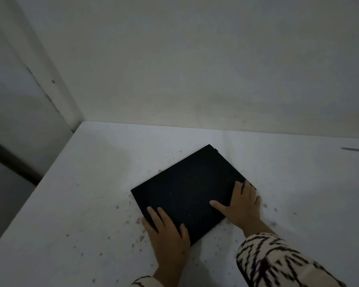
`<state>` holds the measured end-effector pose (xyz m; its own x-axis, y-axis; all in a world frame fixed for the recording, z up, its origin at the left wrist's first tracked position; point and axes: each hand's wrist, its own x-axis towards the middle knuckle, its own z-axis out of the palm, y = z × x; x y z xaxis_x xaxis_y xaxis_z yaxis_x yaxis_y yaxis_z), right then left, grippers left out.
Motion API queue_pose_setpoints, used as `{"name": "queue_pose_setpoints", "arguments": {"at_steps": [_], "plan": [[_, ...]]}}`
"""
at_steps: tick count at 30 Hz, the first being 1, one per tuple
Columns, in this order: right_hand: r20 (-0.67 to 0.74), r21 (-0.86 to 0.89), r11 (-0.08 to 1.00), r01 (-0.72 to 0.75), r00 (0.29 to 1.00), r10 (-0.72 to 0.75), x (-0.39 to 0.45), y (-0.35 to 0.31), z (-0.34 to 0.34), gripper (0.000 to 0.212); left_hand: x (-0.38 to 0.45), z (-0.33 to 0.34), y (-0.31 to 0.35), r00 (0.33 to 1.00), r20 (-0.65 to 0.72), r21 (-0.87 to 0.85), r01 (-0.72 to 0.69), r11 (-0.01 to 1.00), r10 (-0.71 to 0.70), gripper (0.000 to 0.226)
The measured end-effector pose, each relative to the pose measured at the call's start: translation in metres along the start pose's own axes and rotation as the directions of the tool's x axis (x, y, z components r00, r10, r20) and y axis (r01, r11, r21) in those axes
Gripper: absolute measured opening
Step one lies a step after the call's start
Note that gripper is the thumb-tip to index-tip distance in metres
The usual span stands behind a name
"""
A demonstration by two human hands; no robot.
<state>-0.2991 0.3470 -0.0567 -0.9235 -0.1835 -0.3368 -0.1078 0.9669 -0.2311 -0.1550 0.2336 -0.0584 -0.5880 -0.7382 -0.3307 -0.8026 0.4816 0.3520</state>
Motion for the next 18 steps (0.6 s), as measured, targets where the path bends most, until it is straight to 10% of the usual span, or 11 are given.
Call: {"name": "queue_pose_setpoints", "arguments": {"at_steps": [18], "plan": [[0.073,0.153,0.983,0.1,0.991,-0.112,0.034,0.008,-0.028,0.132,-0.019,0.014,0.009,0.96,-0.137,-0.433,0.163,0.886,-0.244,0.08]]}}
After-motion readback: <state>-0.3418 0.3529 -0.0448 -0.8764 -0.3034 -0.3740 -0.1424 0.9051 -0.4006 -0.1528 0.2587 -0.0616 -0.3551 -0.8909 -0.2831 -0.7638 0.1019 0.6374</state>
